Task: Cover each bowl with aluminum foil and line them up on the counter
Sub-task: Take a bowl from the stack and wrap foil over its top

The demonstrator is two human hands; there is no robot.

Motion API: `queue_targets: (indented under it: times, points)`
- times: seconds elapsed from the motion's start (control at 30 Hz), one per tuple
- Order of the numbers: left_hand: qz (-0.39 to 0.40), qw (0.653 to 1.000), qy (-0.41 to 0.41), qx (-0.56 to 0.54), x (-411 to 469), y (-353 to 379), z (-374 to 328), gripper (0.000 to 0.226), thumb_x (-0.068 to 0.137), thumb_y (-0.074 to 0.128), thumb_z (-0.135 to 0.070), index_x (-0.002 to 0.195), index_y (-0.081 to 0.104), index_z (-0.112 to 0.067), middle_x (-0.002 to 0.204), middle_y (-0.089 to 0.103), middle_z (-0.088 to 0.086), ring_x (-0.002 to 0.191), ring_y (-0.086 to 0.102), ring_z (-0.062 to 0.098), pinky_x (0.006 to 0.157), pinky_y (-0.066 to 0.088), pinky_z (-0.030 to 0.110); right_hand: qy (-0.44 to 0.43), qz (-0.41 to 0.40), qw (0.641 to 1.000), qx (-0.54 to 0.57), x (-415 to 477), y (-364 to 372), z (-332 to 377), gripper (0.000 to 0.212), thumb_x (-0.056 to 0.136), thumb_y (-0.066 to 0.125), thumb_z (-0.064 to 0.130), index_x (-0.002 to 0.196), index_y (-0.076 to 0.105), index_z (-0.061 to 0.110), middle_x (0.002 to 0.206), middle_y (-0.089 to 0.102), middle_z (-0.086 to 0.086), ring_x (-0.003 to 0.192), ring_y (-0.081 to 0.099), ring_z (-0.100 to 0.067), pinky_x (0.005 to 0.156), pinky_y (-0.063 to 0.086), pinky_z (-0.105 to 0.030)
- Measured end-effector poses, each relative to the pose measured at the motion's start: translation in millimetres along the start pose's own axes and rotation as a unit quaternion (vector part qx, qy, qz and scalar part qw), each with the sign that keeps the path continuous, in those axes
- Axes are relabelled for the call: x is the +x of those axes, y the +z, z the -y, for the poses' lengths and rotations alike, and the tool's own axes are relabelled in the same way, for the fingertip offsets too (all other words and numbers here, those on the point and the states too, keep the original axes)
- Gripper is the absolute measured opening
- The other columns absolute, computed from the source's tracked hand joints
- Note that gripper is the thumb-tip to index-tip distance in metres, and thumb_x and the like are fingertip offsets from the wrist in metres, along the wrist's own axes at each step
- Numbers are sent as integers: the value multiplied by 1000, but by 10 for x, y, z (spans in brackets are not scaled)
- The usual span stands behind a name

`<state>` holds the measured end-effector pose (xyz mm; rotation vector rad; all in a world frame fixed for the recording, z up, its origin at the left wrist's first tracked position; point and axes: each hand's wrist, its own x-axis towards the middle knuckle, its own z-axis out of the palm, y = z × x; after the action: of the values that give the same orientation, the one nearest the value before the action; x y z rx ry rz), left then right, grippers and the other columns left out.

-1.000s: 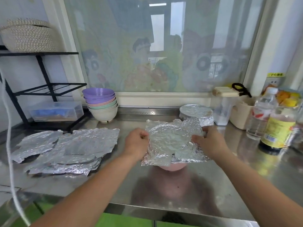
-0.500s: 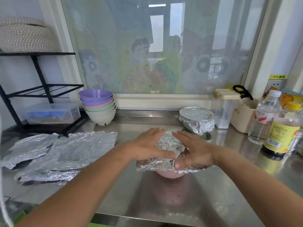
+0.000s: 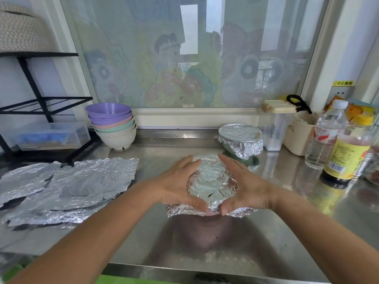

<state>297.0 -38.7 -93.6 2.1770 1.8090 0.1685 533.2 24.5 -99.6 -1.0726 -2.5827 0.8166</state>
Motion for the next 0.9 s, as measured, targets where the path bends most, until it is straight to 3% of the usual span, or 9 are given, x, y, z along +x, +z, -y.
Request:
queue_targets:
  times: [0.2,0.43,0.53,0.6,0.7,0.73,0.8,0.83,0.9]
  points:
    - [-15,999,-7,-28,-60,31,-1,140,41,70,-84,153,2,-34,158,-11,-18,145,-8,2,121,8,36,-6,-19,1000,7,-51,82,-119,149,45,94,52,154,-7,37,147,13,21,133,17,4,108,18,-18]
    - [-53,998,0,-13,-80,104,-41,134,40,62,-88,152,14,-32,159,-4,-14,144,-5,2,119,7,30,-5,-33,999,15,-58,106,-102,150,42,95,52,153,-5,40,146,18,17,132,24,-1,109,21,-22]
    - [-31,999,3,-6,-87,65,-17,135,46,69,-84,154,7,-32,159,-16,-13,146,-10,5,120,7,35,-7,-2,1000,16,-80,25,-105,151,37,91,60,153,-5,41,155,7,22,142,13,-1,115,16,-26]
    - [-36,999,18,-16,-109,21,34,135,42,57,-92,153,5,-35,159,-20,-14,146,-12,5,120,6,36,-14,12,999,38,-116,-58,-99,144,37,84,68,152,1,46,159,-2,23,146,3,1,120,12,-33]
    - [-131,978,19,-159,-125,-19,127,110,56,36,-97,150,23,-39,160,1,-16,145,2,0,117,8,31,-19,-6,993,117,-206,-168,-86,122,42,69,86,147,19,53,157,7,29,141,9,11,114,14,-28]
    - [-188,959,20,-210,-130,-5,172,92,69,35,-89,145,36,-37,158,17,-14,144,13,1,118,12,32,-21,-16,990,136,-233,-184,-85,109,48,62,90,144,27,54,155,12,32,137,12,18,113,14,-26]
    - [-300,928,58,-212,-170,73,322,49,89,44,-47,131,57,-26,140,45,-10,133,40,7,115,29,35,-31,-28,984,174,-271,-172,-115,76,70,54,79,139,40,51,151,22,34,124,15,33,108,16,-11]
    - [-329,925,81,-173,-208,112,402,44,86,45,-22,128,60,-21,135,50,-9,127,47,10,112,33,31,-37,-36,981,185,-284,-151,-156,62,79,51,67,138,45,47,149,26,34,122,18,35,101,20,-2]
    - [-313,940,124,-62,-313,194,515,66,71,42,0,132,56,-21,139,48,-8,129,47,11,109,32,18,-52,-50,980,184,-299,-93,-230,48,86,50,41,134,54,38,148,34,30,129,27,24,93,28,3]
